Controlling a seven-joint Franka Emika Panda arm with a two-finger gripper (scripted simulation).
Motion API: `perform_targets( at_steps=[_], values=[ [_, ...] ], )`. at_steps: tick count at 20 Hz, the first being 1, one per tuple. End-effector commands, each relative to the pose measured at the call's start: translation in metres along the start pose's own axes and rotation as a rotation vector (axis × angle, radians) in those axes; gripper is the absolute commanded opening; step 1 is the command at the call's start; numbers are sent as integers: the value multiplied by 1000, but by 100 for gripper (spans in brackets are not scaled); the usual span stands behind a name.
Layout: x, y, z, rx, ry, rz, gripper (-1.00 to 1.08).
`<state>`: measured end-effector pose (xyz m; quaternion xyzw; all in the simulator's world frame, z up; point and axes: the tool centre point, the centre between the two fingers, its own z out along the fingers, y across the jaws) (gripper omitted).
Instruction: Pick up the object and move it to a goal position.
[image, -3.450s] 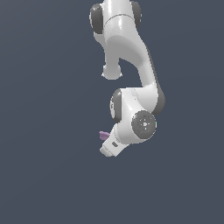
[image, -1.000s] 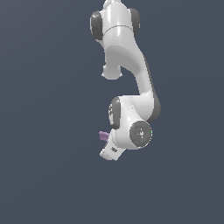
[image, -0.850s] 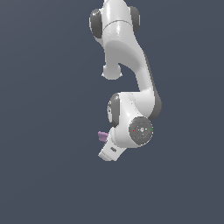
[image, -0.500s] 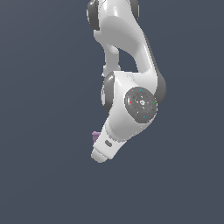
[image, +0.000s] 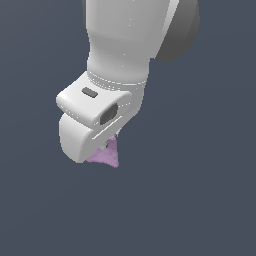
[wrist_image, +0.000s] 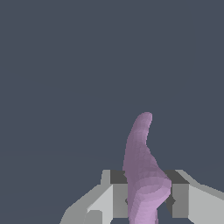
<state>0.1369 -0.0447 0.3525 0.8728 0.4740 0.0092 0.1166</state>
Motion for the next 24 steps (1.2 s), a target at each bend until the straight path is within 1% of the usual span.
perform_targets(
  at_steps=[1,6,9,12,15,18,24],
  values=[
    [-11,14,-41,-60,53,15,-100],
    [-34,30,-104,-151,137,40,-100],
    [-46,35,-131,-190,175,51,-100],
    [-56,38,-151,-219,203,59,-100],
    [-63,40,-164,-238,223,65,-100],
    [-67,41,-171,-248,233,68,-100],
    [-67,41,-169,-244,232,67,-100]
  ],
)
